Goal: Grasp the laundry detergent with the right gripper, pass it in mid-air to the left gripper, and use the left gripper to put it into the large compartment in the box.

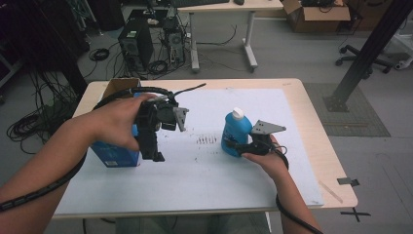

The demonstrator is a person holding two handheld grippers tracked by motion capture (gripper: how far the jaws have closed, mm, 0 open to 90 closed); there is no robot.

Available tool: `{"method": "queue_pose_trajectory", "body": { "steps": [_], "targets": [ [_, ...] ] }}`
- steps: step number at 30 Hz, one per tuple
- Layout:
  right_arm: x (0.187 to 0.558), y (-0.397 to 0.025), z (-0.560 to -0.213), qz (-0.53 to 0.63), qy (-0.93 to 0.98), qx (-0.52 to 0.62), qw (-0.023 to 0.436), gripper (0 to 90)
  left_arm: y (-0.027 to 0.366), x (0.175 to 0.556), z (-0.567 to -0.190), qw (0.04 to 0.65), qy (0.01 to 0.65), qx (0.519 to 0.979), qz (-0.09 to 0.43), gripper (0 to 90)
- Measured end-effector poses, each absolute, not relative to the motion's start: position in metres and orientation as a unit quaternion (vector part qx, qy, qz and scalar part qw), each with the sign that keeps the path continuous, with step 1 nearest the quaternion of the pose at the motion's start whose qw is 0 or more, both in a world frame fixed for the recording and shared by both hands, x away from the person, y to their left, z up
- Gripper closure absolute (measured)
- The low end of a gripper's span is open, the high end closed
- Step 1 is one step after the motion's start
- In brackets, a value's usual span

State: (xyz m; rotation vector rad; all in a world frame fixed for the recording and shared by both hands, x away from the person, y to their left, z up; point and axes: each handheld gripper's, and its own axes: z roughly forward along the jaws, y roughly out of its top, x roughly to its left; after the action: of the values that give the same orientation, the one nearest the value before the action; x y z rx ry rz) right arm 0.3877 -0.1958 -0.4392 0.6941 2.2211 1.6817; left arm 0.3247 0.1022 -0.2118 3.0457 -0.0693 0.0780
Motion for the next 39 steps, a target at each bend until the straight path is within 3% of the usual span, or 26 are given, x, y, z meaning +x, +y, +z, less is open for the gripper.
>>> {"method": "queue_pose_trajectory", "body": {
  "steps": [9, 39],
  "targets": [
    [0.386, -0.197, -0.439, 0.577, 0.769, 0.231, 0.149, 41.7, 0.103, 0.325, -0.213, 0.048, -0.023, 0.998, 0.028, 0.2],
    [0.384, -0.207, -0.434, 0.595, 0.756, 0.225, 0.157, 45.7, 0.1, 0.327, -0.211, 0.046, -0.024, 0.998, 0.037, 0.2]
  ]
}}
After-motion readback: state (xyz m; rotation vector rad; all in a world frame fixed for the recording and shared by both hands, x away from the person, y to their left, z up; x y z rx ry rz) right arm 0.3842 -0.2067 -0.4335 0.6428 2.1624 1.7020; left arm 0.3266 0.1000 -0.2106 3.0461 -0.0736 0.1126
